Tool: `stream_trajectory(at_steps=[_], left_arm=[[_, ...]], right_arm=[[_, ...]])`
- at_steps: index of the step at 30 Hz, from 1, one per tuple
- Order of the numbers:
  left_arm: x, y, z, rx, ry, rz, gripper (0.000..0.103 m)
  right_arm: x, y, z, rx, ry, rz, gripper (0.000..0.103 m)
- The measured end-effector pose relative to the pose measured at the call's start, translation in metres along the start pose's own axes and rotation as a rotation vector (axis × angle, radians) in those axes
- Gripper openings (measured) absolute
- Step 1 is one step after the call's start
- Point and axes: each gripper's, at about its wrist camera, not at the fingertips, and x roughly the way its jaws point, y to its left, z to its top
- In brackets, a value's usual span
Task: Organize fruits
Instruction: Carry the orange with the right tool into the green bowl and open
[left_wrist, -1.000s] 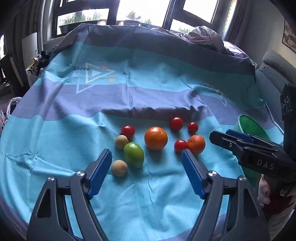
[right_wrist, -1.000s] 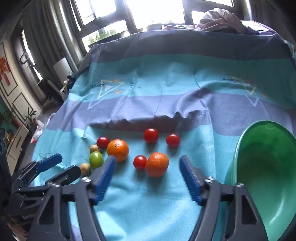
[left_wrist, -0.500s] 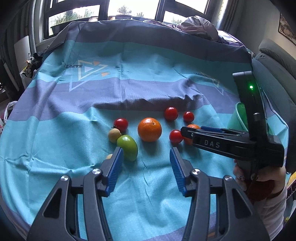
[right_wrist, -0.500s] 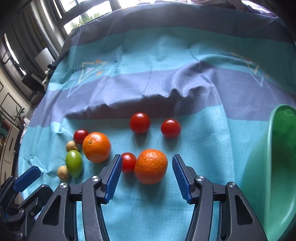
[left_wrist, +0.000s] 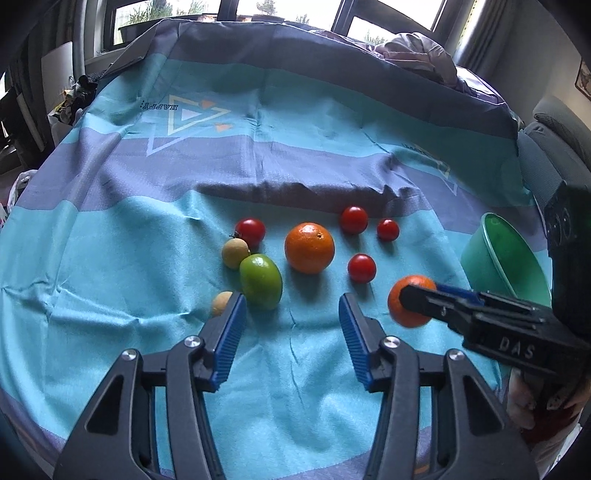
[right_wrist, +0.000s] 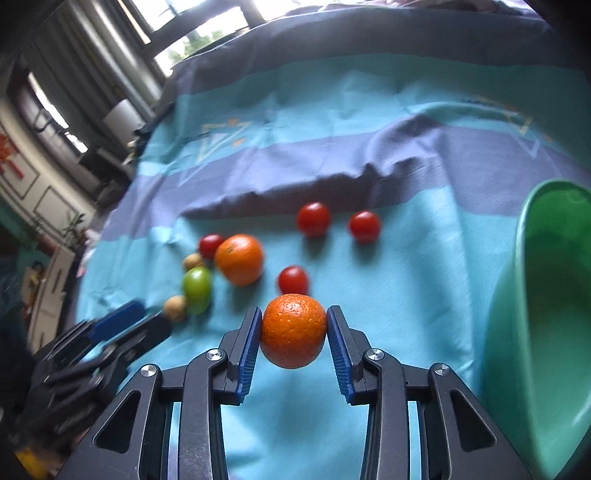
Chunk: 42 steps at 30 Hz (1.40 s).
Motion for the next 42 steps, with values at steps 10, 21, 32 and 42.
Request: stream_trajectory(at_steps=[10,21,32,42], left_arm=[[0.005,0.003,-0.001,-0.002,0.02,0.012,0.051],[0.009,-0.016,-0.009,0.034,0.047,-0.041,0.053],[0.024,-0.041,-0.019,0.08,0.119,-0.108,0.056],[0.036,-0.052,-0.029,0.112,0.162,-0.152,0.056]], right_arm=[[0.036,0.018,-0.018,-0.008,0.175,0.114,0.038],[0.006,0.002,-0.011,-0.033,0.124,-0.051,0.042],[-0.013,-0.013,-0.002,0.067,0.027,-0.003,0.052],[0.01,-0.004,-0.008,0.104,0.108,0.063,0.053]])
